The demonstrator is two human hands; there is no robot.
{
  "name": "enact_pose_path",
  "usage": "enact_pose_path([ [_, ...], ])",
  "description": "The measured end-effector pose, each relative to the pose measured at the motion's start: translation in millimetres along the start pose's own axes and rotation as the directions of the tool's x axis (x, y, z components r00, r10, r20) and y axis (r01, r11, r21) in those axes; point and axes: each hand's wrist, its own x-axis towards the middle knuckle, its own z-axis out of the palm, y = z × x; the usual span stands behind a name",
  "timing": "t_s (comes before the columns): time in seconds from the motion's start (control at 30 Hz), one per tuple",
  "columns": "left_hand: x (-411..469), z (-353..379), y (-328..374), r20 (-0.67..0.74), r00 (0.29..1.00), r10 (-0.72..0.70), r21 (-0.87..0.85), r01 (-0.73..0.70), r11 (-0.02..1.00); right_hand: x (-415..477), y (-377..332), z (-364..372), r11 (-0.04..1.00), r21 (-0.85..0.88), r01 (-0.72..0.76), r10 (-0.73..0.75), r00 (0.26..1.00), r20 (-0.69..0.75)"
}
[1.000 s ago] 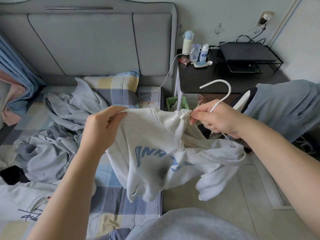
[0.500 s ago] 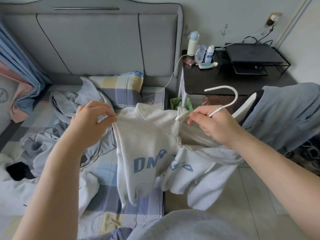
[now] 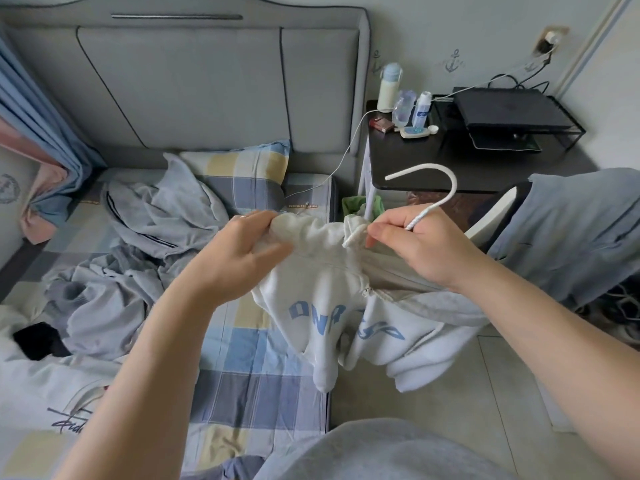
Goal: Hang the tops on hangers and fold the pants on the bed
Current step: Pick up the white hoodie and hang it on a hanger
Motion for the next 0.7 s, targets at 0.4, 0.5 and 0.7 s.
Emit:
enact_pose_path([
  [0.4, 8, 21, 16, -0.201, 0.965, 0.168, -0.139, -0.198, 0.970, 8, -3, 16, 0.998, 0.042, -0.044, 0.044, 0.999, 0.016],
  [0.5, 12, 3, -6, -0.158, 0.983, 0.098, -0.073, -0.110, 0.991, 4, 3, 11, 0.983, 0.183, -0.011, 0.008, 1.000, 0.019],
  [0.7, -13, 20, -54, -0.143, 0.959, -0.243, -0.330, 0.185, 0.925, 2, 21, 5, 0.908, 0.404, -0.113, 0.114, 0.993, 0.020],
])
